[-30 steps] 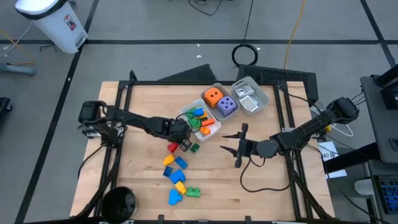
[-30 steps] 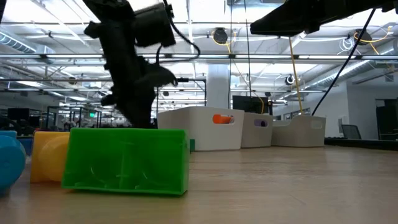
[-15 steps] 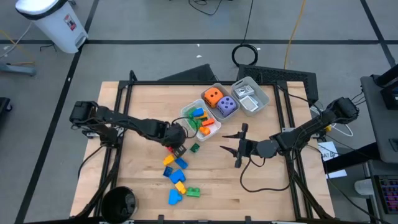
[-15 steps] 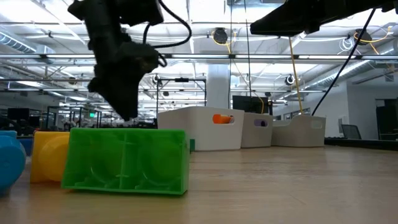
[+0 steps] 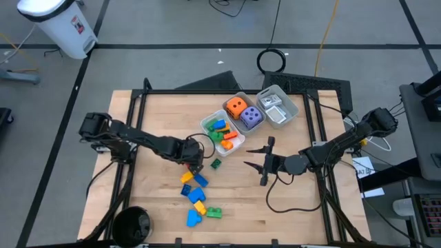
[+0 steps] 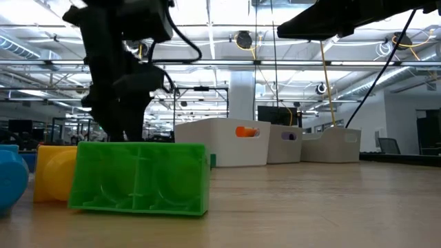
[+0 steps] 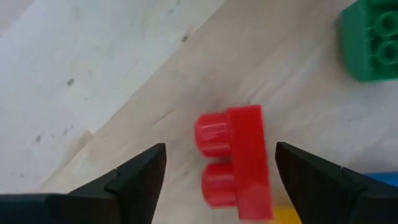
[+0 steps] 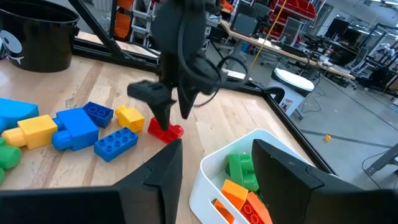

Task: Pick & Place Toys
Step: Put the red game piece into the white bin

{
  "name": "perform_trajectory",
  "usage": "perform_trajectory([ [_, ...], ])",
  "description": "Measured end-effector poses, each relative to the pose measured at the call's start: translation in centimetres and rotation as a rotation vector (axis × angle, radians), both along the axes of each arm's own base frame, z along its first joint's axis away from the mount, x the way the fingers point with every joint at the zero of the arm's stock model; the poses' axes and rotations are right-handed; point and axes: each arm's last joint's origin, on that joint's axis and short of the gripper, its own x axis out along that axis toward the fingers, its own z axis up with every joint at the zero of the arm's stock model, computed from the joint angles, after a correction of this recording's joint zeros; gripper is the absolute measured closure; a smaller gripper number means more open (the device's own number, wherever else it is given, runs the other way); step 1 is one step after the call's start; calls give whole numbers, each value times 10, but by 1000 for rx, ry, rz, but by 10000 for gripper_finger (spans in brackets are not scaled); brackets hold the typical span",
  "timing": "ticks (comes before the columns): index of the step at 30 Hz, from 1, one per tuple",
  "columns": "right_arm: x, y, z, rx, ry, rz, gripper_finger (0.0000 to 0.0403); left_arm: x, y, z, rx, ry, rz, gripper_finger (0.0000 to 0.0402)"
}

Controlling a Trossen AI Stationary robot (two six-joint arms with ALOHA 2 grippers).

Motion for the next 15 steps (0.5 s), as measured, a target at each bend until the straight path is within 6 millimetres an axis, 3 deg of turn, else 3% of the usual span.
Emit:
perform_trajectory([
  [5, 0, 0, 0, 0, 0, 0, 238, -1, 3, -15, -66, 2, -2, 113],
  [13, 0, 0, 1, 3, -7, 0, 238, 1, 5, -19, -73, 4, -32, 234],
  [15, 0, 0, 1, 3, -6, 0, 238, 2, 5, -19, -66, -2, -38, 235],
])
